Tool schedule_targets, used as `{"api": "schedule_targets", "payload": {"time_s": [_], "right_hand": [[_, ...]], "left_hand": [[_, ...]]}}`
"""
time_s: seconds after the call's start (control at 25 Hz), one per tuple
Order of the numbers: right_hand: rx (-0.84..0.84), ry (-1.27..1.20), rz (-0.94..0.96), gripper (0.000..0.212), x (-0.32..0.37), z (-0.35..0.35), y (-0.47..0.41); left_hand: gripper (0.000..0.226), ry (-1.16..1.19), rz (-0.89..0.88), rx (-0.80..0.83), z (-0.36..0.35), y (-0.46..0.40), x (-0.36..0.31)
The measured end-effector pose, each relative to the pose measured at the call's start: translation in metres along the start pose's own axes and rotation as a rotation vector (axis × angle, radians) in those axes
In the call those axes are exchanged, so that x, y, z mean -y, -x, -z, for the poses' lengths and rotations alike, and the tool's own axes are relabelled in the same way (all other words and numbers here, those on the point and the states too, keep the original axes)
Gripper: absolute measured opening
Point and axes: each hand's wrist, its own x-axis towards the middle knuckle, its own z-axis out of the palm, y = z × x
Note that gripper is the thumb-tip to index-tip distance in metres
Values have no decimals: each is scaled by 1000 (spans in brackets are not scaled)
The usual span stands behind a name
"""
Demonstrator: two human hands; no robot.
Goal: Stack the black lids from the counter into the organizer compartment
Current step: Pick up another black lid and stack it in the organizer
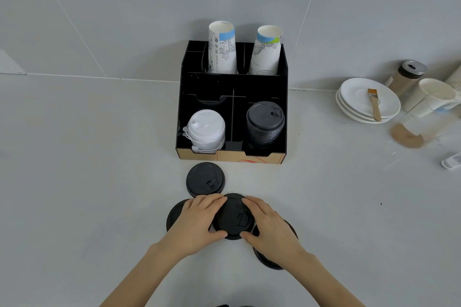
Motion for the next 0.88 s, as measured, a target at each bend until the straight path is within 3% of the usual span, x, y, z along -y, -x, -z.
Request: {"api": "schedule_targets", "payload": {"time_s": [0.56, 0.88], "right_hand": [[-163, -201, 59, 56, -6, 34, -4], [-319, -309, 57, 51, -2, 94, -23]], "left_hand": [[55, 154, -78, -152, 26, -11, -15], [44, 225, -173, -350, 75, -44, -37]]}}
